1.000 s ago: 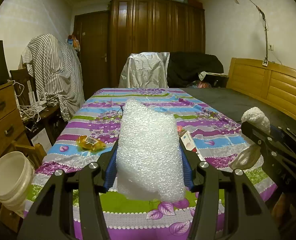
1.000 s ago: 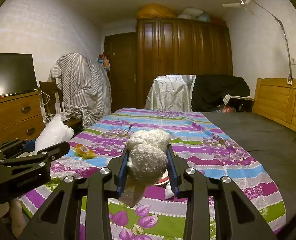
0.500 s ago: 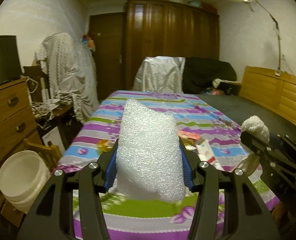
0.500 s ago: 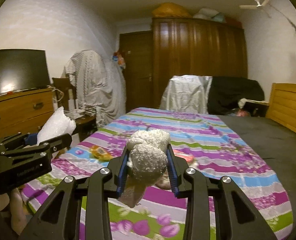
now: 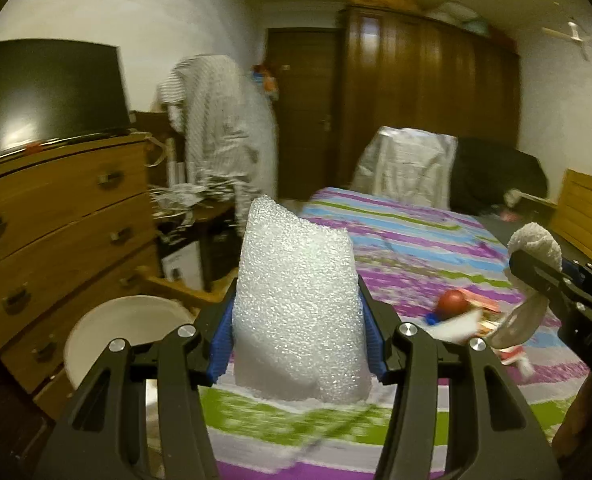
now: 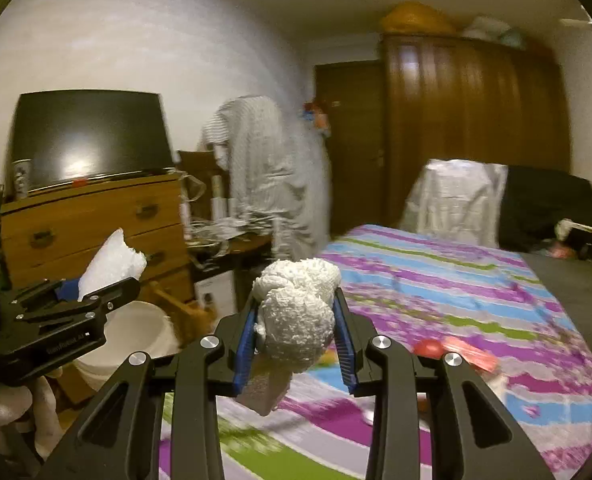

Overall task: Collect trash
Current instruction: 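Carry the bubble wrap and cloth in both tools to the white bucket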

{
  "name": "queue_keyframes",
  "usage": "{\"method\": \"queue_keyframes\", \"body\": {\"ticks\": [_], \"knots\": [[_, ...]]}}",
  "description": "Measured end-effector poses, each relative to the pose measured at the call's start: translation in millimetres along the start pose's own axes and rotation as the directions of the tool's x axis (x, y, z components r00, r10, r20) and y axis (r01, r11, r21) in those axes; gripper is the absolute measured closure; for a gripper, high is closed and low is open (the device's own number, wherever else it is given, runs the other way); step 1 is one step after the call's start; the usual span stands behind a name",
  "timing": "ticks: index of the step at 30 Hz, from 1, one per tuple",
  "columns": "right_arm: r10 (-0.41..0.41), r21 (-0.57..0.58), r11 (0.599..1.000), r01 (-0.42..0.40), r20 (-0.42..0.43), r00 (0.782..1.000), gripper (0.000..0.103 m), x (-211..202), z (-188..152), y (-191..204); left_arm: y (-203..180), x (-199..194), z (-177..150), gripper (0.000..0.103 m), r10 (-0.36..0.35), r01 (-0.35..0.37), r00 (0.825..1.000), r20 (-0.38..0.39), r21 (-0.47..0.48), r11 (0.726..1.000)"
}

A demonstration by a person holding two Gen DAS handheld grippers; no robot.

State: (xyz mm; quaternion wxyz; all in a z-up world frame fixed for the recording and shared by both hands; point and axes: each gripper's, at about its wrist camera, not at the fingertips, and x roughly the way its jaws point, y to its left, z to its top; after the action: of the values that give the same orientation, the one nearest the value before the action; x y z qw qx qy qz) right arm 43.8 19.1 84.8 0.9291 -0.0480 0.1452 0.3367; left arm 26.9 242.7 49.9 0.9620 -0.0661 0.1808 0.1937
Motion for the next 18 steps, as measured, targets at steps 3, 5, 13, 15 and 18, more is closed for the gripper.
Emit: {"method": "queue_keyframes", "body": {"ticks": [3,5,13,15,18], "knots": [[0.061,-0.019,0.998,-0.062,-0.017,0.998,0.067,27,15,33,35,1,7,0.052,0.061,-0.061,0.998,-0.005,-0.028,0.998],[0.103,-0.031,0.994,-0.104,-0.035,0.994,0.067,47,23,56,59,4,10,0.052,0.099,-0.099,0.995,-0.014,-0.044,0.994],[0.245,-0.080,0.963,-0.259,-0.151,0.958,0.067,128,43,155,141,20,15,0.052,0.217,-0.224,0.973,-0.082,-0.084,0.971],[0.274,-0.076,0.953,-0.292,-0.190,0.943,0.067,157,47,175,158,25,15,0.052,0.232,-0.242,0.967,-0.101,-0.092,0.966],[0.314,-0.070,0.937,-0.341,-0.256,0.914,0.067,191,48,201,178,37,13,0.052,0.248,-0.263,0.959,-0.139,-0.097,0.960]]}}
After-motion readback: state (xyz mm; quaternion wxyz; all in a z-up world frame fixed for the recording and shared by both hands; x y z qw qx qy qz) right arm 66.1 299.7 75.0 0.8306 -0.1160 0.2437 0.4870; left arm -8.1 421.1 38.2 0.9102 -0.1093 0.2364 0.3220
